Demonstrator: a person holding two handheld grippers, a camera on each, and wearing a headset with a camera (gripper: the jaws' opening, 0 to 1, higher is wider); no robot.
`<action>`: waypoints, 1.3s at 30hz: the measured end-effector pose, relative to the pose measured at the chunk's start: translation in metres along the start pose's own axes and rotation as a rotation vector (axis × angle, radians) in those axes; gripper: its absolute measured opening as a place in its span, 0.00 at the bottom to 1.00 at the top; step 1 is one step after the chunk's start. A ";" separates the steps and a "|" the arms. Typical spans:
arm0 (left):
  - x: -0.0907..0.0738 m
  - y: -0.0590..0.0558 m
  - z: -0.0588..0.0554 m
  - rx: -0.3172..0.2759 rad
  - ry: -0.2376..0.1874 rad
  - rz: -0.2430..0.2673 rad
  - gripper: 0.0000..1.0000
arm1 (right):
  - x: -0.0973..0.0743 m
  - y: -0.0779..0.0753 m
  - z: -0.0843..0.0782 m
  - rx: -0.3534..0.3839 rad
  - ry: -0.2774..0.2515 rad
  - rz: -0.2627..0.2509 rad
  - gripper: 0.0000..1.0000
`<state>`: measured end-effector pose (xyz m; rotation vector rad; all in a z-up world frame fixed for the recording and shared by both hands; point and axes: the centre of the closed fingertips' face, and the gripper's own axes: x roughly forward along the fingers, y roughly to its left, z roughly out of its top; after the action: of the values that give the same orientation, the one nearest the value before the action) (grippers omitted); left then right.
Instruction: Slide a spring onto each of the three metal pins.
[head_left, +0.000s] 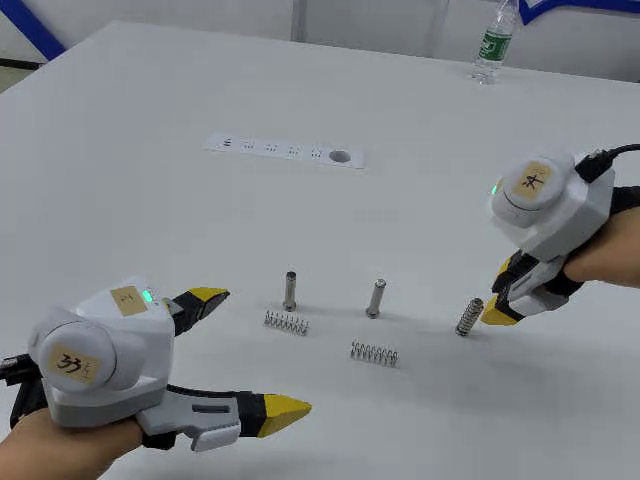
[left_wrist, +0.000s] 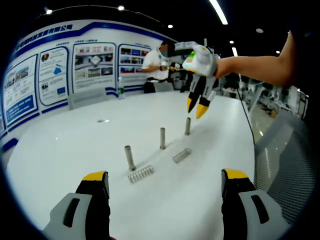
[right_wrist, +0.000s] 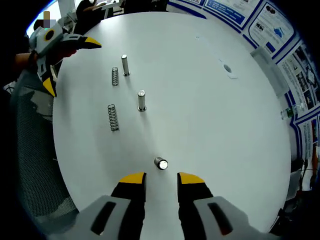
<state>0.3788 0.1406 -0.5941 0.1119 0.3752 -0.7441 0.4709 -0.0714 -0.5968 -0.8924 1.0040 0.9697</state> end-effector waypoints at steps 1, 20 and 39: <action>0.000 0.000 0.000 0.002 0.000 -0.001 0.95 | -0.002 0.001 -0.001 0.005 -0.005 -0.003 0.26; 0.001 -0.005 0.006 0.019 -0.007 -0.012 0.95 | -0.015 0.053 0.016 0.002 -0.108 0.027 0.24; 0.000 -0.007 0.007 0.022 -0.005 -0.011 0.95 | 0.038 0.082 0.054 -0.126 -0.130 0.127 0.20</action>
<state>0.3761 0.1344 -0.5870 0.1284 0.3631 -0.7592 0.4164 0.0128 -0.6298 -0.8653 0.9052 1.1935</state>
